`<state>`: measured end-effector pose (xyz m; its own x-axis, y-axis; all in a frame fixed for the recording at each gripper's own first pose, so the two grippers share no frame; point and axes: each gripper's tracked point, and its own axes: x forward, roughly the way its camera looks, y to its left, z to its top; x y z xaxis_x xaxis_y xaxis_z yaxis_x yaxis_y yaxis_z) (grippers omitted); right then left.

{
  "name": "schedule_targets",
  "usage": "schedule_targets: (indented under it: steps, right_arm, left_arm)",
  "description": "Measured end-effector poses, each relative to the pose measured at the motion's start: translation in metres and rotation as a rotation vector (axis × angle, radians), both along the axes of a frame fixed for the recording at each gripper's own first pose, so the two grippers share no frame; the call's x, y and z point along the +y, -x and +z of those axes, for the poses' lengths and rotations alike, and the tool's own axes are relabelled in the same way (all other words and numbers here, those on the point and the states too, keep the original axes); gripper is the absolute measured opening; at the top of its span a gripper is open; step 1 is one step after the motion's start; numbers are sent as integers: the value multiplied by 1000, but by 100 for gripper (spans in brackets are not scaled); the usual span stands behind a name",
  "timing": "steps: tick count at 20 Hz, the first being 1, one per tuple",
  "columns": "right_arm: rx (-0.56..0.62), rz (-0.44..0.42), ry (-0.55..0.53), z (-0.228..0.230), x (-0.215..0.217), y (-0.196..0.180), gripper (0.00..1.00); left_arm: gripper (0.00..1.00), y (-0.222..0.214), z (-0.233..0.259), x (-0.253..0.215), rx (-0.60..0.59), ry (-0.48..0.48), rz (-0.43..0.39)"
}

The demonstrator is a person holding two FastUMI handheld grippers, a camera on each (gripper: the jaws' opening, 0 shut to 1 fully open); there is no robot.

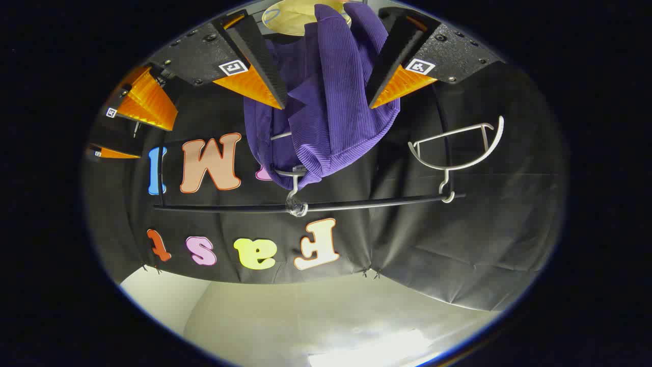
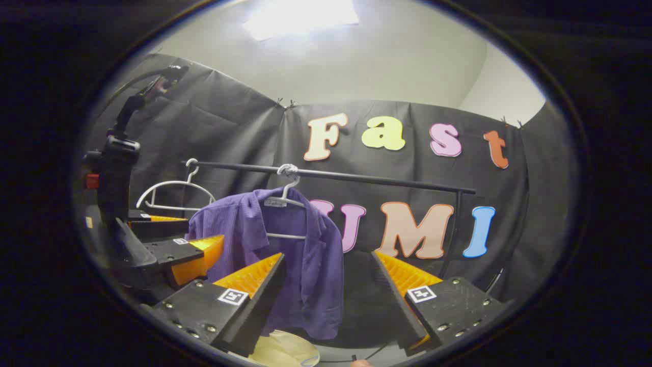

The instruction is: Grasp the clothes on the hanger with both hands and then place them into the laundry hamper below.

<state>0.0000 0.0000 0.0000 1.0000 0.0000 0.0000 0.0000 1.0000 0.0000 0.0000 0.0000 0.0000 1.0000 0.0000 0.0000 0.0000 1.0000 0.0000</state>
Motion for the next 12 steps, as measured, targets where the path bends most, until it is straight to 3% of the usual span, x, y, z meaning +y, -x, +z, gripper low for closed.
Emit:
schedule_targets:
  steps: [12]
  right_arm:
    - [-9, -6, -14, -6, -8, -7, 96]
  left_arm:
    - [96, -14, -19, -5, 47, -23, 25]
